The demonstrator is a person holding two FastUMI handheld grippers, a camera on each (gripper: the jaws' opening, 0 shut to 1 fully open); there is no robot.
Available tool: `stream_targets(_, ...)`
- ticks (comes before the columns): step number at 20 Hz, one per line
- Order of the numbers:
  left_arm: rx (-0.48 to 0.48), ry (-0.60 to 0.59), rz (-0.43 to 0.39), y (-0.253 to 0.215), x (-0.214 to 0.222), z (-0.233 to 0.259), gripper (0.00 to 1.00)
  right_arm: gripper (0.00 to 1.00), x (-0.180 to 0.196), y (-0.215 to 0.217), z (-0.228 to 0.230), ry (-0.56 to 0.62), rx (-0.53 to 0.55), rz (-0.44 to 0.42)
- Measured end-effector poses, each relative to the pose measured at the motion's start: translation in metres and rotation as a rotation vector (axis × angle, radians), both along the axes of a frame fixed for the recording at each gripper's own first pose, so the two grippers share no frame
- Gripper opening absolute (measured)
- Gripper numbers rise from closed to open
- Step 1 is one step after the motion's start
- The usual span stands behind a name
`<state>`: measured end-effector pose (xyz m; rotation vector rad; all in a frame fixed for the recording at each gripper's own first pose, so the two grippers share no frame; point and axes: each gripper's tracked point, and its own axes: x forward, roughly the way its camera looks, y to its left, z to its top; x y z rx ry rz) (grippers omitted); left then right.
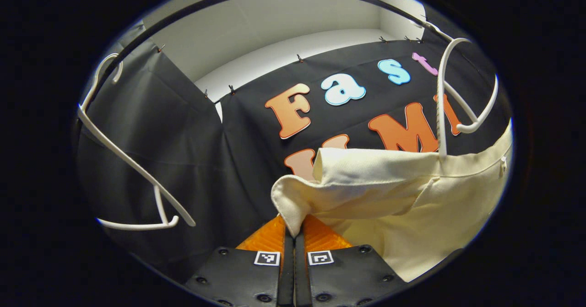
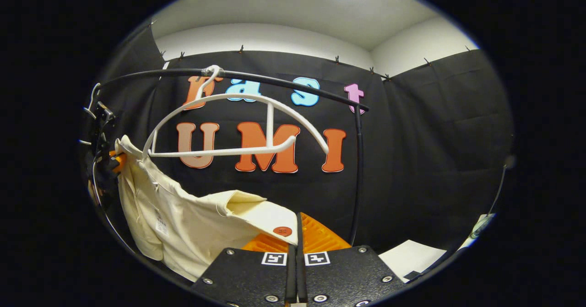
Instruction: Grasp the clothes on the hanger with both hands and then place them into the laundry hamper below.
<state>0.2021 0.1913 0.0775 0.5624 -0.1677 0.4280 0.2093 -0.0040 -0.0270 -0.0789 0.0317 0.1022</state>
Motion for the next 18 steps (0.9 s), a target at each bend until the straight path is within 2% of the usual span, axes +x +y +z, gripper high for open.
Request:
stream_targets(3, -0.031, -0.005, -0.069, -0.021, -0.028, 0.003, 0.08, 0.0, -0.024, 0.019, 0.023, -0.042, 0.01, 0.03)
stream_targets(8, -0.157, 0.068, -0.185, -0.058, -0.064, -0.028, 0.08, 0.0, -0.06, 0.077, 0.027, -0.037, 0.036, 0.143)
stream_targets(14, -0.283, 0.217, -0.32, -0.11, -0.089, -0.084, 0.08, 0.0, -0.095, 0.137, -0.013, 0.066, 0.085, 0.272)
stream_targets(18, -0.391, 0.356, -0.385, -0.131, -0.108, -0.138, 0.09, 0.0, -0.11, 0.153, -0.062, 0.181, 0.112, 0.3)
